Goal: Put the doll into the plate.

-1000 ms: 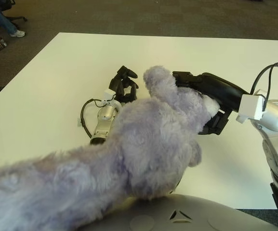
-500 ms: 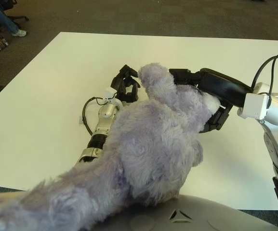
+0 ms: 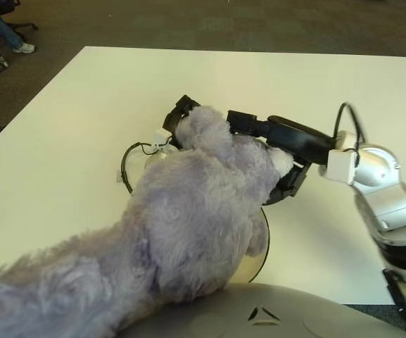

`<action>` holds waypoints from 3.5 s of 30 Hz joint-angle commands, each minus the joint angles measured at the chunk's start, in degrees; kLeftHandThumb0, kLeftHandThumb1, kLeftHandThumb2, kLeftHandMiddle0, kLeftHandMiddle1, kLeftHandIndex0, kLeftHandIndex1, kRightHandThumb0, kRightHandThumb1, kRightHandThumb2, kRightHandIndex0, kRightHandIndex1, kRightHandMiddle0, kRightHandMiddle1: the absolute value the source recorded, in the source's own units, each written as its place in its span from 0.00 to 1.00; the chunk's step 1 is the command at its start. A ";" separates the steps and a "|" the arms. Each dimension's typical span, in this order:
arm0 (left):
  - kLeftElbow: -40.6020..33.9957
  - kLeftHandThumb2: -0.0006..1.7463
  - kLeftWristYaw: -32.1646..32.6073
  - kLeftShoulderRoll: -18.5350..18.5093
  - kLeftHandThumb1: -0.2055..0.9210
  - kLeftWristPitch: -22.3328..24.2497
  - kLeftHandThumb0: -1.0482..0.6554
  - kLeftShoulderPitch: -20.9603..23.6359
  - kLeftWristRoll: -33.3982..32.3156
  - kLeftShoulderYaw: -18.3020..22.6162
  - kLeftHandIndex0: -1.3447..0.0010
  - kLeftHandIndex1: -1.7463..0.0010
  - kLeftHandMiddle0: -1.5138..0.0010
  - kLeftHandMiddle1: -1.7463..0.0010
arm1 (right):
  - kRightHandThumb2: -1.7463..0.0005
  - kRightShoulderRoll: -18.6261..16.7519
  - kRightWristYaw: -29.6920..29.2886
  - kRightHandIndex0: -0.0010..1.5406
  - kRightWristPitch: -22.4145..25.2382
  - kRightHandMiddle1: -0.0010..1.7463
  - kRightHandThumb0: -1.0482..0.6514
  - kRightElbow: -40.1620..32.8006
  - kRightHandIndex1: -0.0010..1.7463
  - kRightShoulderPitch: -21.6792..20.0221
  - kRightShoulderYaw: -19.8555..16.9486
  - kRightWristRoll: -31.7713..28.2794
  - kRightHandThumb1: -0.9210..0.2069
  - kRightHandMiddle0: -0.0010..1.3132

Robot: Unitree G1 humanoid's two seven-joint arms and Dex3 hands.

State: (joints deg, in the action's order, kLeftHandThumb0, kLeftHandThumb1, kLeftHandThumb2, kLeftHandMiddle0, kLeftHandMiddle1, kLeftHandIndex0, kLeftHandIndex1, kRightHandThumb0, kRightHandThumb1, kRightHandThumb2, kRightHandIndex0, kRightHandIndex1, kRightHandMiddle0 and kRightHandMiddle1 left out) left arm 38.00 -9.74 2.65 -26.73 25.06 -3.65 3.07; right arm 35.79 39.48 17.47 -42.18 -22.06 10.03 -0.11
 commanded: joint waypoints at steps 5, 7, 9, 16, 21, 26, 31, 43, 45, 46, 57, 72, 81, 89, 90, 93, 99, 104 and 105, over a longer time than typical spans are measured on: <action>2.91 0.78 -0.43 0.23 0.43 -1.14 0.61 -3.70 -0.75 0.45 0.62 0.00 0.65 0.00 | 0.42 -0.54 -0.06 0.04 1.39 0.07 0.44 -0.85 0.10 -1.08 -1.79 -1.91 0.37 0.00; 3.14 0.78 -0.98 0.01 0.43 -1.89 0.61 -3.68 -0.80 0.41 0.62 0.00 0.65 0.00 | 0.44 0.13 1.09 0.05 1.87 0.06 0.42 -0.52 0.07 -1.33 -2.93 -3.68 0.32 0.00; 3.32 0.78 -1.62 -0.06 0.43 -2.52 0.61 -3.69 -0.98 0.35 0.62 0.00 0.65 0.00 | 0.46 0.74 1.76 0.05 2.25 0.06 0.40 -0.36 0.06 -1.59 -3.56 -4.53 0.29 0.00; 3.42 0.78 -3.81 -0.19 0.43 -3.43 0.61 -3.81 -1.98 0.50 0.62 0.00 0.65 0.00 | 0.48 1.00 1.90 0.06 2.76 0.08 0.38 -0.41 0.04 -1.97 -3.60 -5.06 0.25 0.00; 3.05 0.77 -4.76 0.09 0.44 -3.64 0.61 -4.02 -2.59 0.86 0.63 0.00 0.66 0.00 | 0.49 1.22 1.75 0.06 2.79 0.08 0.38 -0.41 0.04 -2.02 -3.56 -5.30 0.25 0.00; 2.73 0.77 -4.21 0.41 0.45 -3.80 0.61 -4.25 -2.42 1.13 0.63 0.00 0.66 0.00 | 0.49 1.34 1.66 0.06 2.78 0.08 0.38 -0.40 0.04 -2.04 -3.53 -5.43 0.25 0.00; 2.44 0.77 -3.09 0.34 0.45 -3.73 0.61 -4.50 -1.38 0.90 0.63 0.00 0.66 0.00 | 0.49 1.37 1.63 0.07 2.78 0.08 0.38 -0.40 0.03 -2.05 -3.52 -5.45 0.25 0.00; 1.36 0.77 -3.14 0.16 0.45 -2.25 0.61 -4.89 -1.14 0.54 0.63 0.00 0.66 0.00 | 0.49 1.37 1.63 0.07 2.78 0.08 0.38 -0.40 0.03 -2.05 -3.52 -5.46 0.25 0.00; 1.33 0.77 -3.11 0.10 0.45 -2.16 0.61 -4.89 -1.06 0.52 0.63 0.00 0.66 0.00 | 0.49 1.37 1.63 0.07 2.78 0.08 0.38 -0.40 0.03 -2.05 -3.52 -5.46 0.25 0.00; 1.35 0.77 -3.08 0.08 0.45 -2.14 0.61 -4.89 -1.02 0.52 0.63 0.00 0.66 0.00 | 0.49 1.37 1.63 0.07 2.78 0.08 0.38 -0.40 0.03 -2.05 -3.52 -5.46 0.25 0.00; 1.88 0.77 -2.27 0.22 0.46 -1.99 0.61 -4.81 -1.14 0.97 0.63 0.00 0.66 0.00 | 0.49 1.40 1.66 0.07 2.98 0.08 0.38 -0.50 0.03 -2.21 -3.59 -5.57 0.25 0.00; 0.93 0.76 0.18 -0.43 0.46 -2.10 0.61 -5.25 0.62 0.33 0.64 0.00 0.67 0.00 | 0.49 0.88 1.26 0.07 3.95 0.08 0.38 -0.65 0.02 -3.14 -2.47 -5.00 0.25 0.00; -0.40 0.77 1.28 -1.01 0.46 -0.97 0.61 -5.83 2.00 -0.08 0.63 0.00 0.66 0.00 | 0.49 0.68 0.86 0.07 4.83 0.08 0.38 -1.11 0.02 -3.65 -1.73 -4.73 0.25 0.00; -2.14 0.77 1.66 -1.20 0.46 0.23 0.61 -6.52 2.32 -0.43 0.63 0.00 0.66 0.00 | 0.49 0.66 0.71 0.07 5.47 0.08 0.38 -1.50 0.02 -3.96 -1.52 -4.75 0.25 0.00; -2.39 0.77 1.66 -1.25 0.46 0.36 0.61 -6.65 2.30 -0.47 0.63 0.00 0.66 0.00 | 0.49 0.63 0.67 0.07 5.62 0.08 0.38 -1.61 0.02 -4.02 -1.44 -4.72 0.25 0.00; -2.93 0.77 1.75 -1.32 0.45 0.80 0.61 -6.90 2.30 -0.56 0.63 0.00 0.66 0.00 | 0.49 0.57 0.60 0.07 5.89 0.08 0.38 -1.80 0.02 -4.12 -1.31 -4.67 0.25 0.00; -3.63 0.77 1.73 -1.46 0.45 1.55 0.61 -7.22 2.12 -0.67 0.63 0.00 0.66 0.00 | 0.49 0.46 0.48 0.07 6.28 0.08 0.38 -2.08 0.02 -4.25 -1.07 -4.53 0.25 0.00; -4.27 0.77 1.51 -1.59 0.45 2.27 0.61 -7.47 1.83 -0.69 0.63 0.00 0.66 0.00 | 0.49 0.36 0.41 0.08 6.69 0.08 0.38 -2.32 0.02 -4.42 -0.89 -4.44 0.25 0.00; -4.34 0.77 1.51 -1.60 0.45 2.37 0.61 -7.49 1.82 -0.70 0.63 0.00 0.66 0.00 | 0.49 0.36 0.41 0.08 6.72 0.08 0.38 -2.33 0.02 -4.43 -0.88 -4.44 0.25 0.00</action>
State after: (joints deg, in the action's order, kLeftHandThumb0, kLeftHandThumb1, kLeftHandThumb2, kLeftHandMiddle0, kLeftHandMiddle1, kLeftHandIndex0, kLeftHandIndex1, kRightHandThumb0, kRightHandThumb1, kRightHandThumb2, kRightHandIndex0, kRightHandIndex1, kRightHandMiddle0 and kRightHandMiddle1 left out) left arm 32.15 -8.59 1.37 -25.27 21.66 -1.77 2.40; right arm 36.29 40.59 23.83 -43.75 -25.55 8.98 -4.99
